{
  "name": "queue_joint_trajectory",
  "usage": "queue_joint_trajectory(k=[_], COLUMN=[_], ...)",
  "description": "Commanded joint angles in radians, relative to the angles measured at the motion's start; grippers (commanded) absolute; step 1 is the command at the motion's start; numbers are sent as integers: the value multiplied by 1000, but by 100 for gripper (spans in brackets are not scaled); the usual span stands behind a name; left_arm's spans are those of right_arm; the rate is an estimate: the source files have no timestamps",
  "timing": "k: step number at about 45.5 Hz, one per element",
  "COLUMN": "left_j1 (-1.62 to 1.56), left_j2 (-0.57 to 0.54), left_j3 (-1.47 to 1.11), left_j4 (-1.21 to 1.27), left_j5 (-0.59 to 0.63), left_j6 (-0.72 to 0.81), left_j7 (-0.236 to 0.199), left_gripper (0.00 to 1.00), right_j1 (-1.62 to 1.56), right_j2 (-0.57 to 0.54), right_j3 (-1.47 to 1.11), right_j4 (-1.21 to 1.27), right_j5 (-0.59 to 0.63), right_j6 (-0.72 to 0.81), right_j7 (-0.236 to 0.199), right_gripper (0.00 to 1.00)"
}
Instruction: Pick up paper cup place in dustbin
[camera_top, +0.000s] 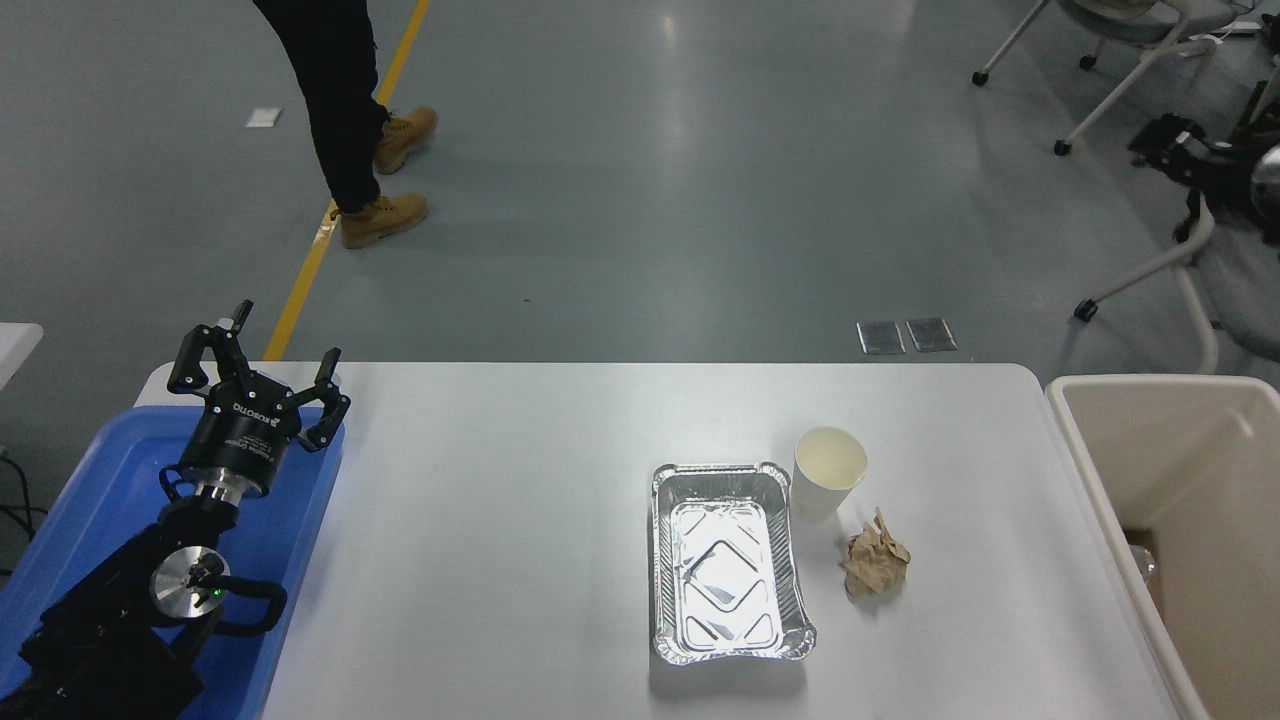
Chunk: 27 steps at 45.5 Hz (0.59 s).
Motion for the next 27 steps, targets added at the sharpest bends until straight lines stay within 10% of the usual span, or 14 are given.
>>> queue_joint_trajectory(k=[1,27], left_j1=[0,0], left_j2=[0,0], left_j3=[0,0], left_j4=[0,0], left_j5=[0,0], left_j6=[0,0], left_j7=[0,0], left_gripper=[98,98], right_j1=[298,489], right_j2=[8,103], right_j3=[-18,-27], right_j4=[271,441], right_j5=[-14,-37], right_j6=[295,451], right_j7=[0,0], right_gripper=[100,100])
